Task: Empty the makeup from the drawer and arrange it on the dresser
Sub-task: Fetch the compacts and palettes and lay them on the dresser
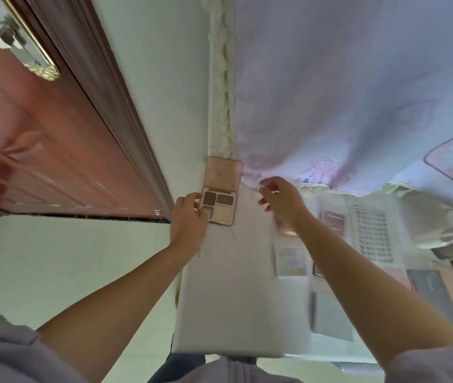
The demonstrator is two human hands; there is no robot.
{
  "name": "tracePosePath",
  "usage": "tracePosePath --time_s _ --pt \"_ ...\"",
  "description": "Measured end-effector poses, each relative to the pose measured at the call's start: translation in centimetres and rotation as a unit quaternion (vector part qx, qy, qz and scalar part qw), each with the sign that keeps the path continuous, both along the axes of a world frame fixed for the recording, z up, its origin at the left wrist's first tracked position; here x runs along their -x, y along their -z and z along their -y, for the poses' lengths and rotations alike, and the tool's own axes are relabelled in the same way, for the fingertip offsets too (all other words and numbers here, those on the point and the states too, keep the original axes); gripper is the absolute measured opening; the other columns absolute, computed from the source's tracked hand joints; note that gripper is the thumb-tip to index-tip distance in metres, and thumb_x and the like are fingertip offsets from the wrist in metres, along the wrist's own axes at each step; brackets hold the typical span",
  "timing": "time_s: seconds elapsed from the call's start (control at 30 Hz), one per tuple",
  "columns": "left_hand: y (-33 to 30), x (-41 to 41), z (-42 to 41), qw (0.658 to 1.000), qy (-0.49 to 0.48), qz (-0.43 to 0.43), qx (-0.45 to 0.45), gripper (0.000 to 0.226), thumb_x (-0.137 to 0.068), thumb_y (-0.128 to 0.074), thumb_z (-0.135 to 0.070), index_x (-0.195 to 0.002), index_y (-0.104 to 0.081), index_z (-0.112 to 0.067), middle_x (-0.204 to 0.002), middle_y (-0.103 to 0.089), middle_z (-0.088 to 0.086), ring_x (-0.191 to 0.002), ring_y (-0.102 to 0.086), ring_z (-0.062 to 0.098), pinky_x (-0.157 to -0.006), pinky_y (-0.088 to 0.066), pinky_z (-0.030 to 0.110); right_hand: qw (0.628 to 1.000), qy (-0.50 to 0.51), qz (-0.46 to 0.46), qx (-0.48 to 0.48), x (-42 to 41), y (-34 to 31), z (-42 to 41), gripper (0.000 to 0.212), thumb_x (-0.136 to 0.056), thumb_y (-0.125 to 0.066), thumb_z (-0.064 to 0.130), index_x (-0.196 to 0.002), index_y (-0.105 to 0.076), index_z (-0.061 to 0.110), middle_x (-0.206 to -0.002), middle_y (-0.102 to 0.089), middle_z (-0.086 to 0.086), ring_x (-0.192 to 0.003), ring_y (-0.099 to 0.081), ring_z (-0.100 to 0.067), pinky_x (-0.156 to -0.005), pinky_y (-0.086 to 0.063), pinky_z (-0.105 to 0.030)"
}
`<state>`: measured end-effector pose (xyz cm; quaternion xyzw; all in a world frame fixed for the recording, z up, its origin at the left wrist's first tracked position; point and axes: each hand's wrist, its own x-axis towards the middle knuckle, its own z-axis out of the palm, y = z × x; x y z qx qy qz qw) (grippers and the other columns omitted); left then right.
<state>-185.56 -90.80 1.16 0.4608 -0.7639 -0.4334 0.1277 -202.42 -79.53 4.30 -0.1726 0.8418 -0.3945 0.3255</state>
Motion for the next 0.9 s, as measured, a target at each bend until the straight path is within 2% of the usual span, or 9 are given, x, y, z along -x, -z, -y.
tracePosePath --time_s 0.13,0.27,0.3,0.43,0.5,0.63,0.73,0.8,0.9 --pt "-1.3 0.3 -7.2 0.991 0.119 -0.059 0.02 0.028 -0.09 -0.047 -0.003 -0.111 -0.057 -0.018 -0.098 -0.047 -0.005 -0.083 -0.049 0.01 -0.073 -0.043 0.022 1.0 -0.026 -0.001 -0.016 -0.8 -1.9 -7.8 0.021 -0.09 -0.047 0.003 -0.085 -0.062 0.017 -0.077 -0.064 -0.001 -0.053 -0.059 -0.001 -0.049 -0.046 -0.017" --pt "-0.3 0.4 -14.8 0.969 0.238 -0.021 -0.065 0.024 -0.093 -0.045 -0.009 -0.108 -0.06 -0.019 -0.104 -0.056 -0.001 -0.08 -0.05 0.006 -0.077 -0.041 0.019 0.986 -0.106 -0.075 -0.103 -2.8 -2.2 -15.6 0.017 -0.094 -0.051 0.014 -0.102 -0.065 0.014 -0.099 -0.069 -0.005 -0.077 -0.06 -0.013 -0.062 -0.042 -0.009" --pt "0.0 0.3 -16.4 0.962 0.257 0.001 -0.094 0.024 -0.094 -0.044 -0.011 -0.109 -0.061 -0.019 -0.109 -0.057 0.001 -0.084 -0.052 0.006 -0.079 -0.04 0.017 0.974 -0.144 -0.109 -0.137 -3.3 -2.1 -17.3 0.019 -0.094 -0.051 0.016 -0.107 -0.065 0.015 -0.105 -0.067 -0.004 -0.085 -0.06 -0.014 -0.064 -0.039 -0.008" --pt "0.8 -0.1 -21.1 0.945 0.301 0.074 -0.107 0.032 -0.096 -0.042 -0.014 -0.123 -0.058 -0.014 -0.123 -0.056 0.004 -0.11 -0.054 0.016 -0.092 -0.037 0.019 0.896 -0.325 -0.21 -0.216 -5.3 -0.4 -23.4 0.037 -0.091 -0.055 0.033 -0.125 -0.052 0.017 -0.136 -0.043 -0.004 -0.123 -0.042 -0.023 -0.095 -0.031 -0.025" --pt "0.6 0.0 -22.5 0.945 0.3 0.079 -0.099 0.03 -0.095 -0.041 -0.012 -0.117 -0.062 -0.012 -0.116 -0.058 0.008 -0.107 -0.055 0.023 -0.092 -0.041 0.026 0.861 -0.38 -0.254 -0.224 -6.0 1.0 -25.2 0.05 -0.085 -0.062 0.039 -0.125 -0.046 0.015 -0.142 -0.036 -0.008 -0.13 -0.036 -0.026 -0.107 -0.028 -0.032" --pt "-0.4 0.5 -23.9 0.951 0.273 0.076 -0.124 0.028 -0.09 -0.038 -0.004 -0.101 -0.064 -0.008 -0.103 -0.063 0.017 -0.096 -0.058 0.031 -0.084 -0.047 0.036 0.814 -0.41 -0.347 -0.221 -7.0 3.3 -25.4 0.04 -0.089 -0.047 0.036 -0.118 -0.048 0.009 -0.126 -0.046 -0.012 -0.119 -0.044 -0.03 -0.098 -0.036 -0.037" --pt "-1.7 0.1 -23.2 0.952 0.152 0.033 -0.263 0.03 -0.096 -0.038 -0.013 -0.112 -0.063 -0.009 -0.105 -0.066 0.015 -0.094 -0.061 0.03 -0.088 -0.049 0.038 0.878 -0.328 -0.339 -0.084 -7.7 2.8 -24.7 0.02 -0.082 -0.06 0.024 -0.094 -0.055 0.009 -0.096 -0.056 -0.008 -0.092 -0.055 -0.031 -0.08 -0.047 -0.037" --pt "-2.4 -0.6 -22.1 0.896 0.089 -0.015 -0.435 0.036 -0.1 -0.037 -0.029 -0.114 -0.061 -0.006 -0.102 -0.063 0.016 -0.088 -0.059 0.028 -0.089 -0.05 0.043 0.915 -0.286 -0.285 -0.005 -8.0 1.3 -24.1 0.026 -0.076 -0.065 0.032 -0.092 -0.051 0.018 -0.092 -0.049 0.007 -0.089 -0.047 -0.015 -0.077 -0.044 -0.024" --pt "-4.0 -1.6 -20.8 0.764 0.06 -0.101 -0.634 0.059 -0.096 -0.033 -0.054 -0.118 -0.06 -0.007 -0.106 -0.064 0.017 -0.092 -0.063 0.031 -0.088 -0.053 0.046 0.922 -0.301 -0.242 0.035 -8.3 -1.0 -22.3 0.043 -0.073 -0.064 0.045 -0.105 -0.048 0.021 -0.106 -0.046 0.011 -0.096 -0.041 -0.006 -0.08 -0.037 -0.017"
